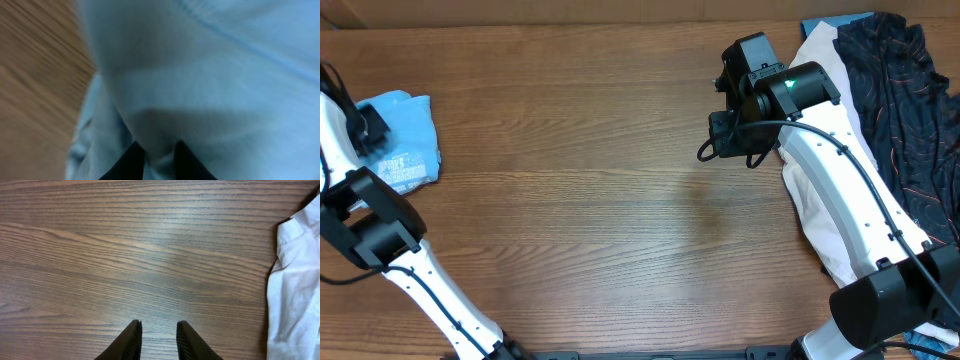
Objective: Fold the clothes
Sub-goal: 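Release the bundle and raise the left gripper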
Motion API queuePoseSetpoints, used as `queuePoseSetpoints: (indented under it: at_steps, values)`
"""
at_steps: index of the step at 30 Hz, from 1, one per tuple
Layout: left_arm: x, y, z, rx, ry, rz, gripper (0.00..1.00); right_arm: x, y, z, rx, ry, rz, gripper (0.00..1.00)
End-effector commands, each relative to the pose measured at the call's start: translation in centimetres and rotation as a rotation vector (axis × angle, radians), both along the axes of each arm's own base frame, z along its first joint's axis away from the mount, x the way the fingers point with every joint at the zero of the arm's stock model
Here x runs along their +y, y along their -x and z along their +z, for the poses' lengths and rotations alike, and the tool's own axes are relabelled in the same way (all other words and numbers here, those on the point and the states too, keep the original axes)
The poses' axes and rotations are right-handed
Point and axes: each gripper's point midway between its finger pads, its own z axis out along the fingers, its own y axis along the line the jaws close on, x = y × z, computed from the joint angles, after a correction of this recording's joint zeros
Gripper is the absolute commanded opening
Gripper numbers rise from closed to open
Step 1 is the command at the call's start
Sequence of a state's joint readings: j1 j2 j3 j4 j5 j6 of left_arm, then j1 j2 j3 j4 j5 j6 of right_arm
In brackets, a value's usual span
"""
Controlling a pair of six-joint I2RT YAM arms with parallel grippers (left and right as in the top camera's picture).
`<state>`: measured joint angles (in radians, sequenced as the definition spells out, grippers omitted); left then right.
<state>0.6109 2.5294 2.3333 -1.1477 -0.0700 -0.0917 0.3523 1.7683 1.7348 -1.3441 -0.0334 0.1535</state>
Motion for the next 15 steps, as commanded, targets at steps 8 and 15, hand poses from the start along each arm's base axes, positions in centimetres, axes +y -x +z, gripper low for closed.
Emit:
queuePoseSetpoints:
  at_steps: [8, 15]
  values:
    - [2.1, 3.4, -4.3, 0.110, 0.022, 0.096, 0.45, -0.1, -0.3, 0.7, -0.024, 0.001, -0.007, 0.27]
    - [1.9, 1.2, 4.8, -0.102, 0.003, 0.059, 0.69, 0.2, -1.0, 0.9, -0.054, -0.012, -0.009, 0.28]
